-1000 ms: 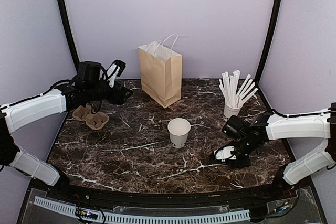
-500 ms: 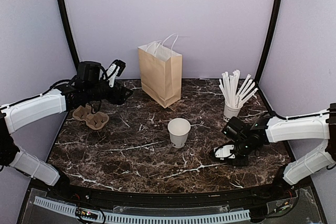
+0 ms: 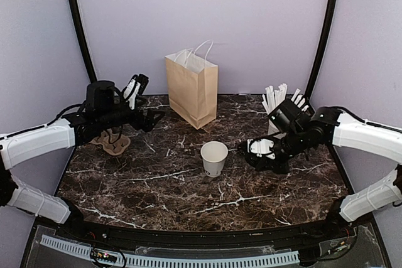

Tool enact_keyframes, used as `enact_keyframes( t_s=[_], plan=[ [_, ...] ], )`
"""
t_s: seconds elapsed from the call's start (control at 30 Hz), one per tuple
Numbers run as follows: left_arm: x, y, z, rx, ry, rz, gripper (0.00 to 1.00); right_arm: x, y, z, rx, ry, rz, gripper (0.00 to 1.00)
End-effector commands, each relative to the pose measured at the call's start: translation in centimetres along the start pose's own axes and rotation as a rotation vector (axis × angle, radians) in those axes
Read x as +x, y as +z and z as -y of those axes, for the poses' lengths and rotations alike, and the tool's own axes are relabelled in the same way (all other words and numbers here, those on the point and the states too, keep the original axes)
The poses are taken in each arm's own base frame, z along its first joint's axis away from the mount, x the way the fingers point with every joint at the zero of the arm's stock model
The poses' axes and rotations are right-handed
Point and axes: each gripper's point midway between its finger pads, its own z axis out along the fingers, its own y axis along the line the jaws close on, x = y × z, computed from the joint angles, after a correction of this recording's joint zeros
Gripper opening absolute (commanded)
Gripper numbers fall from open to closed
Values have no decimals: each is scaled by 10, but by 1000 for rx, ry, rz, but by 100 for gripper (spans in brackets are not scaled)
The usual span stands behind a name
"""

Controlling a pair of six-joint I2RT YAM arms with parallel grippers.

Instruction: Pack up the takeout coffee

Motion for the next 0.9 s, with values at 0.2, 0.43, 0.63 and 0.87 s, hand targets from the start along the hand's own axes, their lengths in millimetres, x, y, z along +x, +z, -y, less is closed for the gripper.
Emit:
enact_keyframes(
  t_s=[0.2, 0.43, 0.63, 0.87],
  plan=[
    [-99, -65, 92, 171, 126, 517, 95, -140, -94, -3, -271, -6, 463, 7],
    [-117, -78, 117, 61, 302, 564, 93, -199, -154, 30, -414, 71, 712, 7],
    [-122, -97, 131, 110, 358, 578, 94, -213, -183, 56, -705, 215, 900, 10],
    [-130, -74, 157, 208, 391, 537, 96, -220, -186, 58, -801, 231, 918, 10]
  ],
)
